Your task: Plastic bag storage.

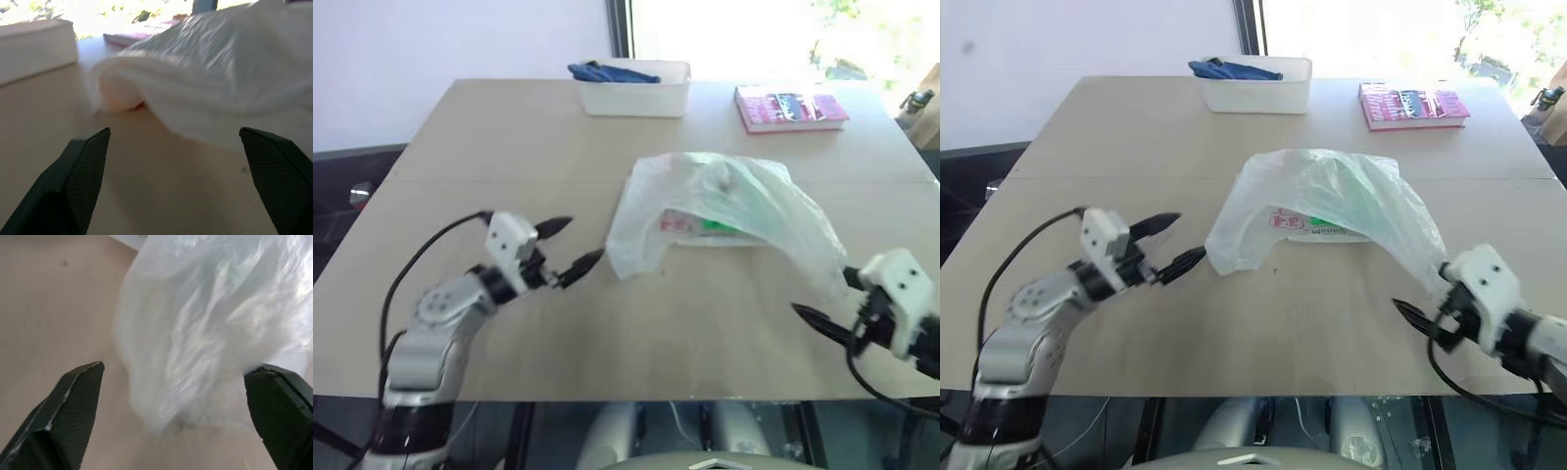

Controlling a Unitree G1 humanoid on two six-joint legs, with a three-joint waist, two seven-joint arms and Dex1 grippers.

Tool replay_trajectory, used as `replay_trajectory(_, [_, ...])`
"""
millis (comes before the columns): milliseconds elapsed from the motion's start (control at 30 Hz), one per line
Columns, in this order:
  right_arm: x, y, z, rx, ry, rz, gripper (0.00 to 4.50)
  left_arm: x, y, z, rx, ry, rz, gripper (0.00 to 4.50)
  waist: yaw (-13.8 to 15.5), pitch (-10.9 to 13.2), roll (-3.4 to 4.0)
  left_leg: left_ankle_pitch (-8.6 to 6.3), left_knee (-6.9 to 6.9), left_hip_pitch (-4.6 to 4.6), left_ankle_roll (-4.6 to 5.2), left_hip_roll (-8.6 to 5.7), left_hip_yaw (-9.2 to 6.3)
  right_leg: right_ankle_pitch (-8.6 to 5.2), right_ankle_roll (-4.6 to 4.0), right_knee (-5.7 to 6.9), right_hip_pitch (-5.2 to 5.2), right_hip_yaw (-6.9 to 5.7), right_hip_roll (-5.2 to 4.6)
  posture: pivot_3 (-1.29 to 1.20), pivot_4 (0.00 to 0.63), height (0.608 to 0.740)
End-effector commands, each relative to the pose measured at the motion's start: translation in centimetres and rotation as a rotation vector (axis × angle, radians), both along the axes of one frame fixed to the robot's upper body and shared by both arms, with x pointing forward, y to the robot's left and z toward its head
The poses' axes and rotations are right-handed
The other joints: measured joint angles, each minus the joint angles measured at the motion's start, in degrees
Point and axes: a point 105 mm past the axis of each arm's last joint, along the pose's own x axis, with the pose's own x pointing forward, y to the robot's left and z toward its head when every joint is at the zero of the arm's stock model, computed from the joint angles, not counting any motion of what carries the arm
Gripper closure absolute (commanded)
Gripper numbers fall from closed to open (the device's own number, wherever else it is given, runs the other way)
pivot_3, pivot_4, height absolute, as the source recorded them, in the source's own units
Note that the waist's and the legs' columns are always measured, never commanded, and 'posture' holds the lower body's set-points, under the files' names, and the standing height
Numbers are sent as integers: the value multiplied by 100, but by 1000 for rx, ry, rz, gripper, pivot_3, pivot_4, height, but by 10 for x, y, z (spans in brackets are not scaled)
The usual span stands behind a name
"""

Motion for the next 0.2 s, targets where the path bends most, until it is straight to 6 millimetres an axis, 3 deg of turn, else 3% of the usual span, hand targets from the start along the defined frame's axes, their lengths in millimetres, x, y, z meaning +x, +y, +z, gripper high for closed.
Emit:
replay_trajectory(33, [-26,-22,20,-62,-57,33,65,-22,22,14,-7,41,3,0,53,-1,0,0,0,-12,0,0,1,0,0,-1,-12,0,0,0,150,740])
replay_trajectory(100, [-41,-33,23,-44,-38,35,65,-25,32,17,-23,59,23,0,105,-1,0,0,2,-14,1,0,2,0,0,0,-14,5,-9,0,150,740])
replay_trajectory(200, [-47,-59,22,-101,-40,-23,65,-22,42,24,-20,57,40,0,144,0,-2,-17,-1,31,25,2,-5,1,-2,-7,31,7,-18,0,150,740])
